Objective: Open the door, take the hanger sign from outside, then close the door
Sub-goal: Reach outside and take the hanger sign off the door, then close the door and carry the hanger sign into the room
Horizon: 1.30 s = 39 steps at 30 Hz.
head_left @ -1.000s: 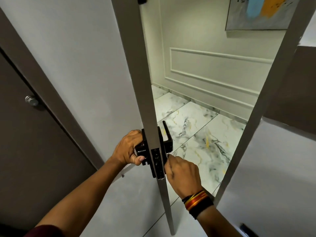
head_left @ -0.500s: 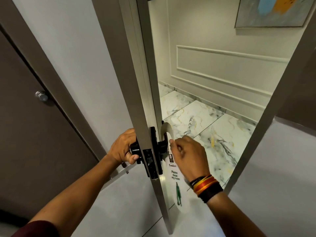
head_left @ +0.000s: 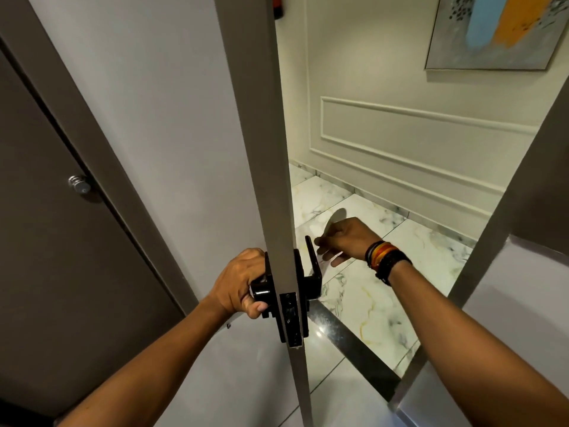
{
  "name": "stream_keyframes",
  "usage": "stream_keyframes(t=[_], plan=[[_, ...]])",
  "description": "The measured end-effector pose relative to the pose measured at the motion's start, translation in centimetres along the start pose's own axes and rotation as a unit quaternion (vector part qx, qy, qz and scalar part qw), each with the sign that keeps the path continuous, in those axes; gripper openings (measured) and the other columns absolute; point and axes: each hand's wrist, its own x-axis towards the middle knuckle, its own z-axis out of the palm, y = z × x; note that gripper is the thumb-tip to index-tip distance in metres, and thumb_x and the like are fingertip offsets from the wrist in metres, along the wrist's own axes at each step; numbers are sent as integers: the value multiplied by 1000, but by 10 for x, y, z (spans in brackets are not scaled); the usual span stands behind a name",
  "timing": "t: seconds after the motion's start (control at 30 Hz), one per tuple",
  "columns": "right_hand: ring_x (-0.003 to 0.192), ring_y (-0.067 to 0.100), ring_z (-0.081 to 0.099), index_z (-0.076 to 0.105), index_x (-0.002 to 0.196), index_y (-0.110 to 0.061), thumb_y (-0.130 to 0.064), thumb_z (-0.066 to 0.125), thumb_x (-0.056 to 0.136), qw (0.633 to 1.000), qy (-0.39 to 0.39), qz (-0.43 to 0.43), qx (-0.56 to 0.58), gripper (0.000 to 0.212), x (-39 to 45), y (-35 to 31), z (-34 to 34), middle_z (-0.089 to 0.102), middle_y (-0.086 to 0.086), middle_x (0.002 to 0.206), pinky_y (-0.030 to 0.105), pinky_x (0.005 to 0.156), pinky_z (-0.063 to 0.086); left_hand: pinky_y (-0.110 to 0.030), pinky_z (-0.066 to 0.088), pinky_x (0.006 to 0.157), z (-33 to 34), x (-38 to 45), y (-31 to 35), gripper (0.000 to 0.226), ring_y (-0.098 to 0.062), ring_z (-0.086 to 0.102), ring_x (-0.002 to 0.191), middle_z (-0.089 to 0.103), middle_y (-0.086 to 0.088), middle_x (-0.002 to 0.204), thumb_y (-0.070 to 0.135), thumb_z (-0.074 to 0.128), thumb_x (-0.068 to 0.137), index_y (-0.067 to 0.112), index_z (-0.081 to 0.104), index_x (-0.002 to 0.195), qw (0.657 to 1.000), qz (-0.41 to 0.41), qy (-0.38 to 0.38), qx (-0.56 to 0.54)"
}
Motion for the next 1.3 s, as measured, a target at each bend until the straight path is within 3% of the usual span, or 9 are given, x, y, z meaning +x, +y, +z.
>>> stream_keyframes(t=[0.23,0.4,0.5,0.67,0.83,0.97,1.1,1.2,1.3], plan=[[34,13,55,73,62,-8,-24,91,84,975,220,-15,-16,33,-33,-8,-83,73,7,54,21,41,49,-45,52,67,24,23,-6,102,-33,62,60,66,-12,67,91,26,84,1,72,71,999,-6,-48,-10],[31,12,47,74,73,4,-24,90,86,945,328,-18,3,35,-99,-35,-153,70,10,53,23,41,47,-37,48,49,51,52,-7,94,-22,48,41,50,-3,49,96,31,79,8,54,55,997,16,-70,-37],[33,11,54,74,80,10,-23,88,89,921,386,-45,2,36,-141,-55,-189,72,11,54,20,37,49,-33,41,39,71,64,1,94,-20,41,36,43,-4,44,97,34,78,8,43,50,997,5,-61,-42],[44,16,65,77,80,2,-29,87,90,877,472,-77,-42,34,-196,-85,-231,76,11,61,21,43,55,-37,39,40,117,86,20,97,-27,44,35,42,-5,41,96,44,74,3,45,47,993,-67,-39,-94],[50,16,72,79,78,-8,-38,85,90,835,534,-75,-104,33,-218,-96,-251,79,3,65,21,50,59,-42,29,43,169,111,43,97,-12,28,46,30,2,47,94,52,74,2,38,45,967,-170,1,-188],[52,7,73,79,79,-14,-44,81,93,802,577,-45,-150,33,-217,-93,-259,79,-1,68,22,58,59,-29,19,49,205,135,54,80,-6,20,46,22,11,45,99,52,65,26,23,49,941,-259,16,-218],[49,6,72,79,84,-10,-42,80,94,785,598,-34,-158,33,-211,-89,-261,80,2,73,18,51,59,-33,30,51,231,161,54,86,-7,30,50,30,13,53,109,44,47,26,24,56,916,-341,-12,-213],[44,6,69,79,85,-4,-39,81,93,774,611,-34,-161,36,-208,-88,-265,76,-3,60,14,45,55,-35,29,52,246,182,49,91,-12,28,54,28,8,59,111,41,44,24,23,60,913,-349,-49,-207],[44,9,69,78,80,-7,-40,82,93,772,609,-24,-180,35,-207,-86,-269,76,-7,59,20,48,60,-38,31,55,261,198,45,92,-16,31,56,31,4,61,112,38,44,23,26,61,911,-348,-79,-204]])
